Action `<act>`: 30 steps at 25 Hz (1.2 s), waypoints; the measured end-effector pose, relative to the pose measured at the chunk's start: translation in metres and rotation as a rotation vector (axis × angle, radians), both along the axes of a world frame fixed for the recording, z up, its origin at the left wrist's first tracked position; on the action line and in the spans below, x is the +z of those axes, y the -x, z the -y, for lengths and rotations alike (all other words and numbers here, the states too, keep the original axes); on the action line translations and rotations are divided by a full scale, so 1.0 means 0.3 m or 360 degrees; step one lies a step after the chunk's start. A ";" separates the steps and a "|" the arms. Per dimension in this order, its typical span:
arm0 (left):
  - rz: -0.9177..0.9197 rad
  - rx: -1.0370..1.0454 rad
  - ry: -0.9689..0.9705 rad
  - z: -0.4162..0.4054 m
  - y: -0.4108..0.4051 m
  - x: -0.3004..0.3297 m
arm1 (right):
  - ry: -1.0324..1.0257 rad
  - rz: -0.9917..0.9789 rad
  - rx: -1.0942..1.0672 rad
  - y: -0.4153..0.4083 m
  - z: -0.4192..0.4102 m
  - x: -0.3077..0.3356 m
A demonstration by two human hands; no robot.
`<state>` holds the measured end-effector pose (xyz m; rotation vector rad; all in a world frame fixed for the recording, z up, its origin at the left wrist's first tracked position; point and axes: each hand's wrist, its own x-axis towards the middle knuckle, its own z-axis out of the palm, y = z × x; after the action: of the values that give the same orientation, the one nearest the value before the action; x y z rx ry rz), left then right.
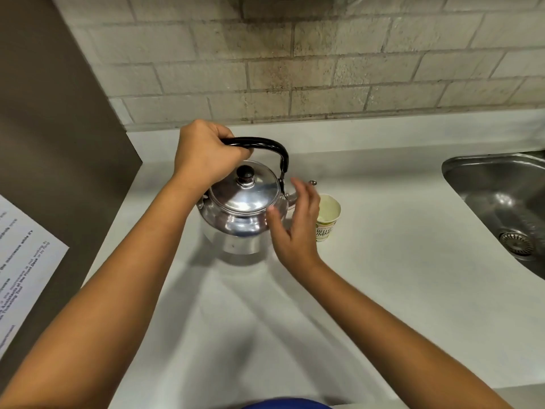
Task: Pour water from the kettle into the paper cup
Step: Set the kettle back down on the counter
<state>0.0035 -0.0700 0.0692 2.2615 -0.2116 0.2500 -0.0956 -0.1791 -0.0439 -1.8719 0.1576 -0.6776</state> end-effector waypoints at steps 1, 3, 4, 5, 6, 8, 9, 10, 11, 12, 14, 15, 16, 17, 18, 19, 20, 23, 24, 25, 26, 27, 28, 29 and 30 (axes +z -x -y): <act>0.0000 0.0011 0.0042 -0.006 0.002 0.000 | 0.0115 0.0109 -0.0020 -0.020 0.017 0.049; 0.0017 0.0029 0.0091 -0.020 0.007 0.003 | 0.0328 0.0203 0.0093 -0.073 0.063 0.155; 0.0022 0.0030 0.0105 -0.028 0.010 0.007 | 0.0415 0.0166 0.0219 -0.101 0.088 0.208; 0.0025 0.0027 0.0120 -0.035 0.011 0.010 | 0.0498 0.0098 0.0362 -0.123 0.107 0.256; 0.0034 0.0031 0.0149 -0.060 0.019 0.013 | 0.0585 0.0037 0.0502 -0.135 0.102 0.294; 0.0043 0.0020 0.0201 -0.091 0.025 0.016 | 0.0711 -0.0037 0.0689 -0.155 0.096 0.338; 0.0045 0.0020 0.0206 -0.101 0.025 0.012 | 0.0722 -0.0051 0.0739 -0.162 0.092 0.347; 0.0047 0.0026 0.0206 -0.114 0.030 0.009 | 0.0712 -0.0049 0.0766 -0.166 0.083 0.347; 0.0039 0.0027 0.0198 -0.110 0.029 0.004 | 0.0692 -0.0046 0.0768 -0.168 0.088 0.345; 0.0034 0.0033 0.0196 -0.106 0.027 -0.003 | 0.0678 -0.0039 0.0764 -0.171 0.091 0.341; 0.0025 0.0038 0.0200 -0.102 0.024 -0.019 | 0.0668 -0.0044 0.0757 -0.177 0.093 0.324; 0.0026 0.0034 0.0208 -0.103 0.023 -0.030 | 0.0668 -0.0056 0.0757 -0.180 0.091 0.313; 0.0029 0.0033 0.0213 -0.105 0.022 -0.043 | 0.0671 -0.0068 0.0761 -0.183 0.088 0.301; 0.0029 0.0034 0.0209 -0.112 0.021 -0.056 | 0.0670 -0.0078 0.0766 -0.185 0.080 0.289; 0.0017 0.0031 0.0206 -0.120 0.019 -0.070 | 0.0663 -0.0090 0.0769 -0.187 0.071 0.275; -0.0006 0.0026 0.0208 -0.126 0.016 -0.084 | 0.0652 -0.0105 0.0768 -0.188 0.063 0.260; -0.0028 0.0025 0.0203 -0.130 0.012 -0.097 | 0.0640 -0.0118 0.0766 -0.190 0.057 0.246; -0.0076 0.0028 0.0196 -0.135 -0.004 -0.132 | 0.0633 -0.0142 0.0749 -0.201 0.050 0.209; -0.0088 0.0021 0.0202 -0.138 -0.010 -0.142 | 0.0636 -0.0141 0.0745 -0.206 0.048 0.200; -0.0100 0.0014 0.0209 -0.140 -0.016 -0.152 | 0.0633 -0.0143 0.0745 -0.211 0.045 0.192; -0.0113 0.0010 0.0213 -0.142 -0.022 -0.161 | 0.0620 -0.0150 0.0746 -0.214 0.042 0.184; -0.0124 0.0006 0.0214 -0.143 -0.028 -0.170 | 0.0602 -0.0162 0.0745 -0.217 0.041 0.174; -0.0133 0.0001 0.0208 -0.144 -0.032 -0.178 | 0.0580 -0.0170 0.0743 -0.218 0.039 0.163; -0.0140 -0.0008 0.0198 -0.145 -0.036 -0.186 | 0.0562 -0.0173 0.0741 -0.217 0.038 0.152; -0.0148 -0.0016 0.0186 -0.144 -0.041 -0.194 | 0.0550 -0.0170 0.0738 -0.219 0.039 0.142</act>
<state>0.0158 -0.0269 0.0111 2.1497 -0.1551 0.1476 -0.0299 -0.1907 -0.0012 -2.1716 -0.3382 -0.2948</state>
